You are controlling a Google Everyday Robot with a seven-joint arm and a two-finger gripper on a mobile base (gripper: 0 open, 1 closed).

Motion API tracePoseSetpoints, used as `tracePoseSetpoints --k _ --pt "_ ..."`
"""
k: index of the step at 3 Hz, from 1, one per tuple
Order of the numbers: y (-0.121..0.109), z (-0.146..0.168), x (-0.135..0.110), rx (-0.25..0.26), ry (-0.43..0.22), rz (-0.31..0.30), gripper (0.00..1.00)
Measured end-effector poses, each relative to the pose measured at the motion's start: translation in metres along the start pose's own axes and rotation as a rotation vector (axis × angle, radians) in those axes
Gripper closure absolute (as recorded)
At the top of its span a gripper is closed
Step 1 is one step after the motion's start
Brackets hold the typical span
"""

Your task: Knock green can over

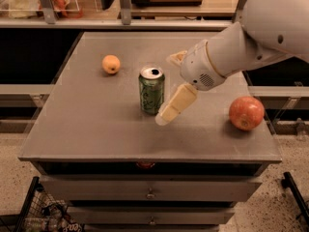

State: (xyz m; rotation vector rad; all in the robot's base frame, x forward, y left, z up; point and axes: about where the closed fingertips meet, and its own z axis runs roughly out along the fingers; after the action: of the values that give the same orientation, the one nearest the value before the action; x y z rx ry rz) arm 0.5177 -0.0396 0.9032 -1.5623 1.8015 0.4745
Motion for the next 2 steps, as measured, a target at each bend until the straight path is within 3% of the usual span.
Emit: tracePoseSetpoints --k 2 --pt "-0.0219 0.0251 0.0106 0.039 -0.161 0.126 0.0"
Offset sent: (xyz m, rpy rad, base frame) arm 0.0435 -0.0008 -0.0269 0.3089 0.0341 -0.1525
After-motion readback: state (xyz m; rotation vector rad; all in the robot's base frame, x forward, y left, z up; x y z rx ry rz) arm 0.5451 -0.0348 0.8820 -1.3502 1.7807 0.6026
